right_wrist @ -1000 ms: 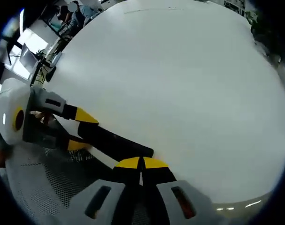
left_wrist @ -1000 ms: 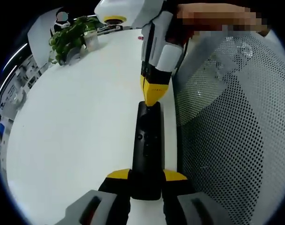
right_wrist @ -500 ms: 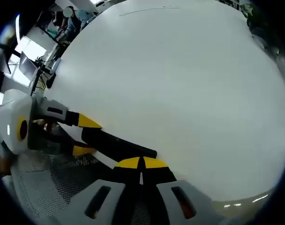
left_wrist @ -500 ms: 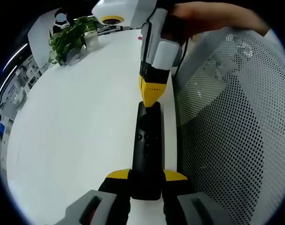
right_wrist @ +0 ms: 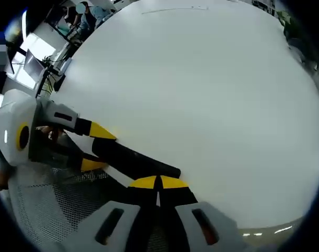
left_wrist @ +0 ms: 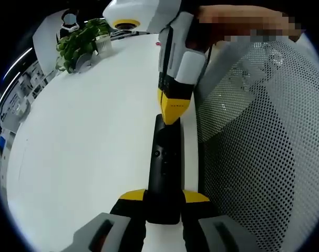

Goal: Press the specified remote control buttons in sequence, fully releasing each button before pressing the next.

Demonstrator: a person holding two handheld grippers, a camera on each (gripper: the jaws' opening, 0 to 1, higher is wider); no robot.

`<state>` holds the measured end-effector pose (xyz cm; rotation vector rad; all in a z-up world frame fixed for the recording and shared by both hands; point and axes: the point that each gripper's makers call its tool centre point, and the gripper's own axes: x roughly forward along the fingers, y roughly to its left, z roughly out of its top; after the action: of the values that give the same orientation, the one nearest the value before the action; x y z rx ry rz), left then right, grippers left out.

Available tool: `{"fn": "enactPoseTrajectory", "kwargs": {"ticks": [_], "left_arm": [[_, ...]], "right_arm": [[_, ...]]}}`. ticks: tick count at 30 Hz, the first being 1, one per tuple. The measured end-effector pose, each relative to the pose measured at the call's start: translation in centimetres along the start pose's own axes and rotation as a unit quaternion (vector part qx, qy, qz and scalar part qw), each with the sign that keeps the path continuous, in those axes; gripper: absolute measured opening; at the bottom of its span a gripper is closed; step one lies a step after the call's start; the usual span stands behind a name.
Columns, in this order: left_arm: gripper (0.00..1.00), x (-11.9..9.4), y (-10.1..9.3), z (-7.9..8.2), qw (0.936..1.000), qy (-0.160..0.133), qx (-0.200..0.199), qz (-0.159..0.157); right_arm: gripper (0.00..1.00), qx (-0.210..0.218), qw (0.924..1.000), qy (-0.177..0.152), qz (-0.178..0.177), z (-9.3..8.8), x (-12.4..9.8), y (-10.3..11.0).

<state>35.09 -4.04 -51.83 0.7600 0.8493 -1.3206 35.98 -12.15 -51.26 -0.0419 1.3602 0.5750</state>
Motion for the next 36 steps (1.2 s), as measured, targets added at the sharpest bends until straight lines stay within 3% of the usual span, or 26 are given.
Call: {"fn": "enactPoseTrajectory", "kwargs": {"ticks": [5,36], "left_arm": [[0.25,0.02,0.03,0.0,1.0,0.002,0.001,-0.002],[0.25,0.08,-0.02,0.09,1.0,0.004,0.007,-0.003]], "right_arm": [[0.0,-0.017,0.9998,-0.002,-0.008,-0.02,0.0,0.08],[0.0,0.002,0.9998,-0.001,-0.019,0.06,0.04,-0.14]]}}
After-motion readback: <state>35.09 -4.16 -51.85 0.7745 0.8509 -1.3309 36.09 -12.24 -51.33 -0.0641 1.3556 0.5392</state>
